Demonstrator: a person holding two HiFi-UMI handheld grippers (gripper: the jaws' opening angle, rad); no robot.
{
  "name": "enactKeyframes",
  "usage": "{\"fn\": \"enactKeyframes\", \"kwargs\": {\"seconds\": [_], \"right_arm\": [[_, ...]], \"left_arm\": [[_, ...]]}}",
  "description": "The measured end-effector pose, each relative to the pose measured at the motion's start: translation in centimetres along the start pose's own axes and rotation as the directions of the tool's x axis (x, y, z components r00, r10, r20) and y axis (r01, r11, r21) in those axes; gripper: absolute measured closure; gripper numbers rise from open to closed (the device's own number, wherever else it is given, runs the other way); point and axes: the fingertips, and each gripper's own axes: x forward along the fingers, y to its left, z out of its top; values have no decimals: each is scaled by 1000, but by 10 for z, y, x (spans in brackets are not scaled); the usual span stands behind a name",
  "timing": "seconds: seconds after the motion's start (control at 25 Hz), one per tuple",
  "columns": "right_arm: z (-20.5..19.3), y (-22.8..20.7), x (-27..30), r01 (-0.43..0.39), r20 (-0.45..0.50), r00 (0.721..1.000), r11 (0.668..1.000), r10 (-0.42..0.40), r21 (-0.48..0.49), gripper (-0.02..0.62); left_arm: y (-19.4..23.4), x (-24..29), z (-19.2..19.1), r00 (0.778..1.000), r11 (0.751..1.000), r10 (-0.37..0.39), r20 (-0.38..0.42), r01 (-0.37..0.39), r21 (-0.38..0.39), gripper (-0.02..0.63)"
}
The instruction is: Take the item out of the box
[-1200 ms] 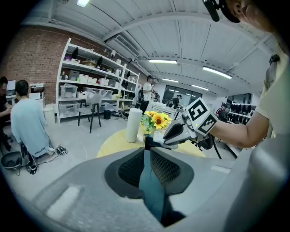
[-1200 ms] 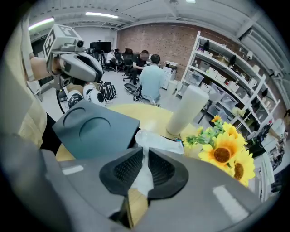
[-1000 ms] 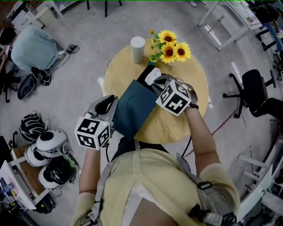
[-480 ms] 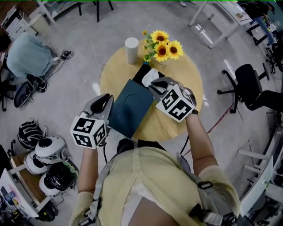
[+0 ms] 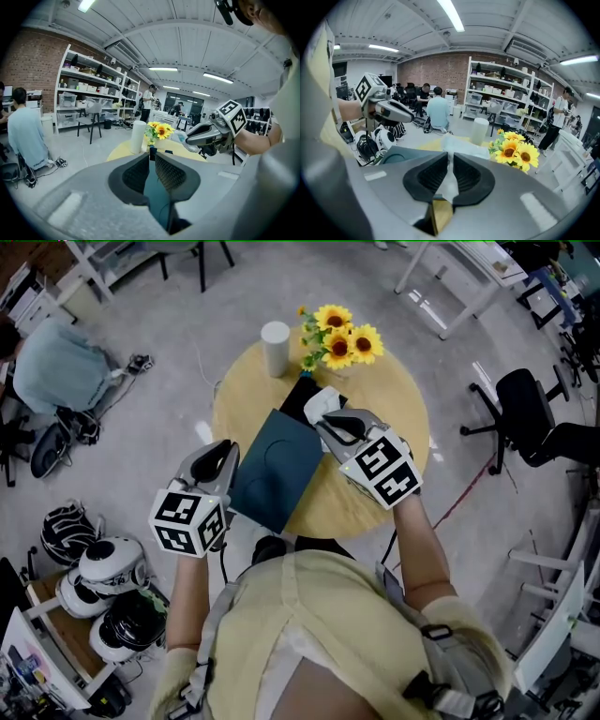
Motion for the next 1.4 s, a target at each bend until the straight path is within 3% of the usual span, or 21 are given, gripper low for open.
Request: {"fn": "enactKeyframes", "kwargs": {"seconds": [0.64, 1.4], "right_arm": [[5, 6, -20, 0, 154, 987, 977, -33, 212, 555], [20, 8, -37, -49, 254, 967, 954, -29, 296, 555]], "left_arm": [[-1, -6, 4, 1000, 1000, -2, 26, 2, -7, 568], [-13, -5, 9, 998, 998, -55, 29, 55, 3, 574]]}}
